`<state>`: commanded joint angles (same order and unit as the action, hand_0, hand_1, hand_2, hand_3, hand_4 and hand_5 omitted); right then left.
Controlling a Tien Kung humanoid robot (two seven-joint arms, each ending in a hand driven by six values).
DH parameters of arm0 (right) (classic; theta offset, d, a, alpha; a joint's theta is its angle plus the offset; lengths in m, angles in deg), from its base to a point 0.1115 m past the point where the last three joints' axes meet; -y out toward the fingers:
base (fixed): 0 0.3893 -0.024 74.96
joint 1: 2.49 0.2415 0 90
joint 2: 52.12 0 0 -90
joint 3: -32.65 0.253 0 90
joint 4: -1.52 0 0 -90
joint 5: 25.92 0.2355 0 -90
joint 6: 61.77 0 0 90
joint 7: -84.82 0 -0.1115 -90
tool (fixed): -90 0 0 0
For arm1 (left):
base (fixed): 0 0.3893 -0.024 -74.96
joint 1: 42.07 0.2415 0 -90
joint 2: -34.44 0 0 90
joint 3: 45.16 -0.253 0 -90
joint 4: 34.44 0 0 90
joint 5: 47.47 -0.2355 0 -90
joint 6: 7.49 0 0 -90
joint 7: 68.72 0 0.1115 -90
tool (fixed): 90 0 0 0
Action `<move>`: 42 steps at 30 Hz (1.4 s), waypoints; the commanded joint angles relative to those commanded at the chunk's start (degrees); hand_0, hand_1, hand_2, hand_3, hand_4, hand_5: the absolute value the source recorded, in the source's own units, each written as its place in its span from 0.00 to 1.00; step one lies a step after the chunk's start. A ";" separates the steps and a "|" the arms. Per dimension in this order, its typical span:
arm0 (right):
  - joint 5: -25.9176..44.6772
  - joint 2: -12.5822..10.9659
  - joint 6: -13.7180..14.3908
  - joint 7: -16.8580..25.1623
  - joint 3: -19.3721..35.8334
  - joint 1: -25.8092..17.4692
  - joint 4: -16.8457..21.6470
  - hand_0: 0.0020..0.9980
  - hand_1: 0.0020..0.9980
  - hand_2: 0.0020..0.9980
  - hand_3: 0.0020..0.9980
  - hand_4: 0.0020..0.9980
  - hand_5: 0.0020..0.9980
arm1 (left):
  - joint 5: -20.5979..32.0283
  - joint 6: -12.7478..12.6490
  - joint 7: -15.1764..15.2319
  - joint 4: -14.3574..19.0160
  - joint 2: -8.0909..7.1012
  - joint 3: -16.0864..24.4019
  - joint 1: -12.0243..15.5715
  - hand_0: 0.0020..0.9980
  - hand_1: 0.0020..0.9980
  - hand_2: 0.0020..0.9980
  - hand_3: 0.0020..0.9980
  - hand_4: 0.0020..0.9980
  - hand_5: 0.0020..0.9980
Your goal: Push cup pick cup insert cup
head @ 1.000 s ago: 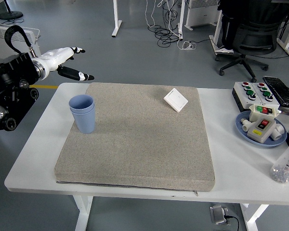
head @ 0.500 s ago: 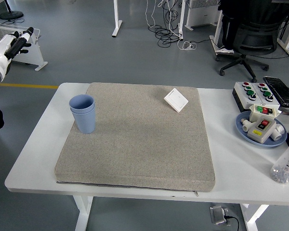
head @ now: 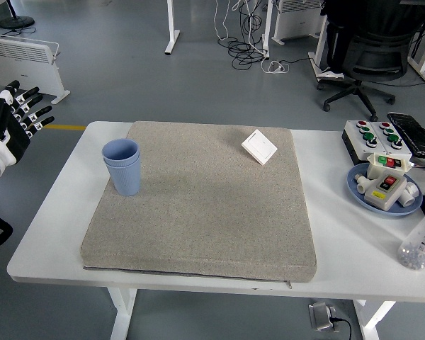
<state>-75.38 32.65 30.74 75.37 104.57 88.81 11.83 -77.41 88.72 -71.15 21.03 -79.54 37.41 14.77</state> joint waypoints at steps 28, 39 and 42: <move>-0.43 0.05 0.03 0.88 0.78 -0.23 0.00 0.75 0.63 0.63 0.56 0.08 0.44 | -4.55 2.40 4.18 6.42 16.92 13.26 16.59 0.83 0.85 0.93 0.87 0.59 1.00; -0.96 0.02 0.13 0.98 1.00 -0.21 0.00 0.75 0.63 0.63 0.56 0.08 0.44 | -6.89 2.37 4.02 7.89 19.72 14.97 19.48 0.83 0.85 0.93 0.87 0.58 1.00; -0.93 0.01 0.13 1.03 0.93 -0.24 0.00 0.75 0.63 0.63 0.56 0.07 0.44 | -7.11 2.33 4.19 7.97 19.75 15.32 19.57 0.83 0.85 0.93 0.87 0.58 1.00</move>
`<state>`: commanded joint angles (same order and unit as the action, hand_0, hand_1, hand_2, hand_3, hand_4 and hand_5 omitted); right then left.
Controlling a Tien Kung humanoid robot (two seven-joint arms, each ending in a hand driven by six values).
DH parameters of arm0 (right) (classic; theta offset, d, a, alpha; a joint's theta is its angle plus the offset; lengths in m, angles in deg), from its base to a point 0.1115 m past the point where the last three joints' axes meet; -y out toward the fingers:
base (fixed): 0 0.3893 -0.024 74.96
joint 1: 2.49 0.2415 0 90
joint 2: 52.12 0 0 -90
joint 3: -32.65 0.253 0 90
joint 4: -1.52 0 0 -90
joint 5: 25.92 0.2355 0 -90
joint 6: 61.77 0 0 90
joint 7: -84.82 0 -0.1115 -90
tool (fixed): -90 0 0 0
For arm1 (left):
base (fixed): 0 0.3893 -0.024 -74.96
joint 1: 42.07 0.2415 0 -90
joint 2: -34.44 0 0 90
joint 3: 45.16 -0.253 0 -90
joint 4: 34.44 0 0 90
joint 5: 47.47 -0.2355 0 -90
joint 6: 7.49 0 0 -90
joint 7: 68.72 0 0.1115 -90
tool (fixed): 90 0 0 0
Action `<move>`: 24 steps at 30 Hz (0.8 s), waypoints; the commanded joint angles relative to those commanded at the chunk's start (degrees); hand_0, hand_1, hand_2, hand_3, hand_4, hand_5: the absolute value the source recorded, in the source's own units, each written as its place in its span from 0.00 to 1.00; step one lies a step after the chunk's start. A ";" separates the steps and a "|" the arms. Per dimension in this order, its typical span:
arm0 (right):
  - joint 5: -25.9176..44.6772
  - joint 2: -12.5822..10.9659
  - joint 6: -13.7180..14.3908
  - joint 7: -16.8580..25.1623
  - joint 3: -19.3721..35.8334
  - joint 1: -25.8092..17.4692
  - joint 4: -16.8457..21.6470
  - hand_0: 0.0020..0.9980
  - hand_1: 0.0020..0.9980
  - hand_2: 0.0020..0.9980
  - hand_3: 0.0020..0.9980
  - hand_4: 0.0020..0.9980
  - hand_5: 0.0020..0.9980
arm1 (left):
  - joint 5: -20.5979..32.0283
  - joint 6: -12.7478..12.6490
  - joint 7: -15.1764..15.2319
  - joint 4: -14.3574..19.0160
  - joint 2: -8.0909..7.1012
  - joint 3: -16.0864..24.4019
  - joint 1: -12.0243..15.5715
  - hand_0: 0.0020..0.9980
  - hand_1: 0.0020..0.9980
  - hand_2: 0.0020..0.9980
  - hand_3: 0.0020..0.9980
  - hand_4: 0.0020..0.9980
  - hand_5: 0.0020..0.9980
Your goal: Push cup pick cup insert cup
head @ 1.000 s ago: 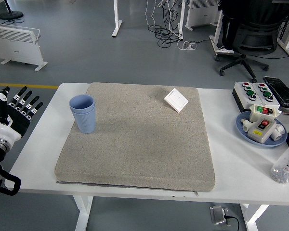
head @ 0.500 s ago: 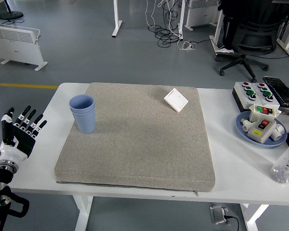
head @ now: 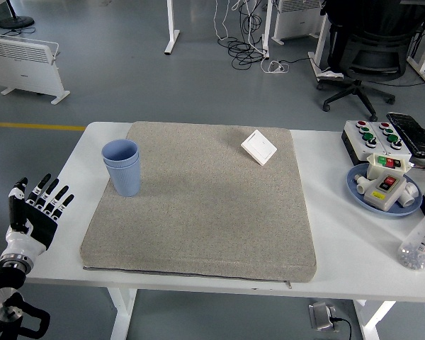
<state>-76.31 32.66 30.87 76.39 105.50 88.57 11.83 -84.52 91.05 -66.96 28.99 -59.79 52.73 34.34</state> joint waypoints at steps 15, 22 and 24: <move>0.06 -0.16 0.01 0.41 0.10 0.13 0.00 0.75 0.63 0.63 0.56 0.07 0.44 | -0.81 -0.12 0.34 -0.17 0.08 -0.04 -0.18 0.83 0.85 0.93 0.87 0.58 1.00; 0.20 -0.11 0.04 0.48 0.38 0.35 0.00 0.75 0.63 0.63 0.56 0.07 0.44 | -0.79 -0.13 0.36 -0.39 0.09 -0.09 -0.28 0.83 0.85 0.93 0.87 0.58 1.00; 0.19 -0.11 0.05 0.48 0.42 0.39 0.00 0.75 0.63 0.63 0.56 0.07 0.44 | -0.75 -0.14 0.33 -0.41 0.10 -0.20 -0.34 0.83 0.85 0.93 0.87 0.58 1.00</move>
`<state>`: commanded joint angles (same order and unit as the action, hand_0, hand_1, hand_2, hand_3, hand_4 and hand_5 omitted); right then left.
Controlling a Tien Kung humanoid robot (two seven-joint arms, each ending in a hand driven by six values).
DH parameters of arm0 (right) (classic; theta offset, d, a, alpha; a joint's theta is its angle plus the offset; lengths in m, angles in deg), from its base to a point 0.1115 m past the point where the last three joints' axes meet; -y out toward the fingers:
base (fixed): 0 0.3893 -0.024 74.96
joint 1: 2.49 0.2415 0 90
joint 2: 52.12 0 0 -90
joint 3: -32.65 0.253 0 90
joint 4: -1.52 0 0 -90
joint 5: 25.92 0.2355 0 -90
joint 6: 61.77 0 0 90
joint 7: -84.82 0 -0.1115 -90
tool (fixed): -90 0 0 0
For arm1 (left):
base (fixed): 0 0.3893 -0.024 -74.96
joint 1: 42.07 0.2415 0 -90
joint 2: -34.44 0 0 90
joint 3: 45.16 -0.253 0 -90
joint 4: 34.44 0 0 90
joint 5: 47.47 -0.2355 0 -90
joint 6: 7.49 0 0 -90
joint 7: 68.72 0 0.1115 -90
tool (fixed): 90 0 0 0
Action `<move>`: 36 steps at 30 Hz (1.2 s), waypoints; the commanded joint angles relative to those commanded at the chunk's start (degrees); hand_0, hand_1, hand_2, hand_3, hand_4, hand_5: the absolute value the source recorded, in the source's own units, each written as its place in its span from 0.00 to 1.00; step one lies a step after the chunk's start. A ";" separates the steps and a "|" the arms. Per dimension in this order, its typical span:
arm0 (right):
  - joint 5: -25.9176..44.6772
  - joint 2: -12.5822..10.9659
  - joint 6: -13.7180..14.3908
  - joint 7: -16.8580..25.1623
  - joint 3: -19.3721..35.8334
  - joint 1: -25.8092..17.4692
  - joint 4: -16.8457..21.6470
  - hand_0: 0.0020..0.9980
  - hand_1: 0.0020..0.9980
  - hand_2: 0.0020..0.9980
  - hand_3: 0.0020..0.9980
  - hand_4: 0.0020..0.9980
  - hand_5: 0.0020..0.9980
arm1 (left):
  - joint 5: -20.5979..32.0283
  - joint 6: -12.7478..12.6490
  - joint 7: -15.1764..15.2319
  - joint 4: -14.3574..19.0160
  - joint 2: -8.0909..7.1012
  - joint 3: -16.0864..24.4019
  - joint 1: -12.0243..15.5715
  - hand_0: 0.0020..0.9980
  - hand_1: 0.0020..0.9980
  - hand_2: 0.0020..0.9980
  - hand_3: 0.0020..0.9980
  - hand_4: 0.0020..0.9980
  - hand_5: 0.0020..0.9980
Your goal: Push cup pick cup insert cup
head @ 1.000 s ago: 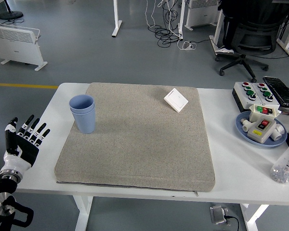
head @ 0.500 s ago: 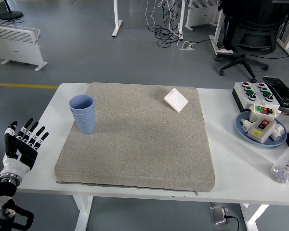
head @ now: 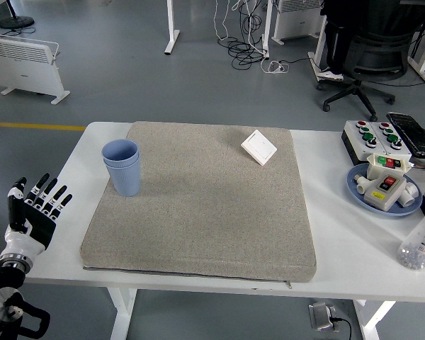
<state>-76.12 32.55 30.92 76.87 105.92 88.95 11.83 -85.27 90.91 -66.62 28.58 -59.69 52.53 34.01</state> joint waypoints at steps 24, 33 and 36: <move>0.06 0.00 -0.05 -0.07 -0.36 0.17 0.00 0.75 0.63 0.63 0.56 0.07 0.43 | 0.08 -0.07 -0.06 -0.36 0.13 -0.16 -0.22 0.83 0.85 0.93 0.87 0.58 1.00; 0.06 -0.05 -0.08 -0.11 -0.44 0.16 0.00 0.75 0.63 0.63 0.56 0.07 0.43 | -0.07 -0.12 -0.04 -0.79 0.41 -0.14 -0.23 0.83 0.85 0.93 0.87 0.58 1.00; 0.07 -0.04 -0.08 -0.14 -0.43 0.17 0.00 0.75 0.63 0.63 0.56 0.07 0.43 | -0.11 -0.15 -0.01 -0.85 0.38 -0.02 -0.25 0.83 0.85 0.93 0.87 0.58 1.00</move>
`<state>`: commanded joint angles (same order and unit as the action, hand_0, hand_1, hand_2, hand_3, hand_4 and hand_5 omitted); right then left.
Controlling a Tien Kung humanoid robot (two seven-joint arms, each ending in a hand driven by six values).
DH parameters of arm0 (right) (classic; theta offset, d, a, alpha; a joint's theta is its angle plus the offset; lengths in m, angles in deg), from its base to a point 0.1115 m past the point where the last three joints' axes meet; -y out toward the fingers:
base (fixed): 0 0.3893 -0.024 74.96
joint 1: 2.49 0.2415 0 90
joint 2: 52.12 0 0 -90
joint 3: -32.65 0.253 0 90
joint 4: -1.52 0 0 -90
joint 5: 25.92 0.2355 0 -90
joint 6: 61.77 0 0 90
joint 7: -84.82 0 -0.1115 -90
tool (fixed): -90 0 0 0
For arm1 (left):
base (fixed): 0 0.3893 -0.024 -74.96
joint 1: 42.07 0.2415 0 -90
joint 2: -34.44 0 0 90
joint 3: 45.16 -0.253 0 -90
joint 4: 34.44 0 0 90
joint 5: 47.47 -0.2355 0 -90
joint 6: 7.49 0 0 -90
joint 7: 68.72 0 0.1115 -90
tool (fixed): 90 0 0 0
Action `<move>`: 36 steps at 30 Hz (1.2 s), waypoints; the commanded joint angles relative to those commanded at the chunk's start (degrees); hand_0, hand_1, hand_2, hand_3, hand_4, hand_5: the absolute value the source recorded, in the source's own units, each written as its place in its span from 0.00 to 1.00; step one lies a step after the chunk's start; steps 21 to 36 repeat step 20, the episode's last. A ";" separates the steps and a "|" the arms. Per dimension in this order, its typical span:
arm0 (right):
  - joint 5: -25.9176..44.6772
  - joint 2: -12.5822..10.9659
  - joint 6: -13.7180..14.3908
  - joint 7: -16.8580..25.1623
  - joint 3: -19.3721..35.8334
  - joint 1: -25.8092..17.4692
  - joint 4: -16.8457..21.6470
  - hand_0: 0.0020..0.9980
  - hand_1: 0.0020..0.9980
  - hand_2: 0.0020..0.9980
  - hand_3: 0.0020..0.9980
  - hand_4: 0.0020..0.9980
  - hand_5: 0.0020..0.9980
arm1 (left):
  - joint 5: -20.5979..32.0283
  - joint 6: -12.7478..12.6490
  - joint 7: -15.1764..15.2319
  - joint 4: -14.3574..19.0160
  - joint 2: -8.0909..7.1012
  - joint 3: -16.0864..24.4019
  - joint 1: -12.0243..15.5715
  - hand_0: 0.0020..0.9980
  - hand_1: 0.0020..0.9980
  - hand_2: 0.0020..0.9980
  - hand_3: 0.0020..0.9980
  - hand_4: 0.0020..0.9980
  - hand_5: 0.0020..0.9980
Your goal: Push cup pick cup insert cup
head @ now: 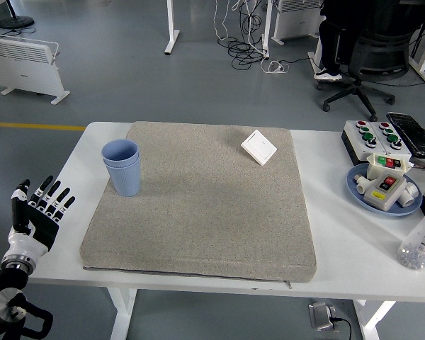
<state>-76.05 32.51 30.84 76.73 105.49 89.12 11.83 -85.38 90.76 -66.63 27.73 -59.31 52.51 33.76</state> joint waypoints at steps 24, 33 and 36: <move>-0.07 0.03 0.01 -0.09 -0.12 -0.04 0.00 0.75 0.63 0.62 0.56 0.07 0.44 | -0.13 -0.33 0.33 -0.20 0.02 0.57 0.14 0.83 0.85 0.93 0.88 0.58 1.00; -0.07 0.03 0.01 -0.09 -0.12 -0.04 0.00 0.75 0.63 0.62 0.56 0.07 0.44 | -0.13 -0.33 0.33 -0.20 0.02 0.57 0.14 0.83 0.85 0.93 0.88 0.58 1.00; -0.07 0.03 0.01 -0.09 -0.12 -0.04 0.00 0.75 0.63 0.62 0.56 0.07 0.44 | -0.13 -0.33 0.33 -0.20 0.02 0.57 0.14 0.83 0.85 0.93 0.88 0.58 1.00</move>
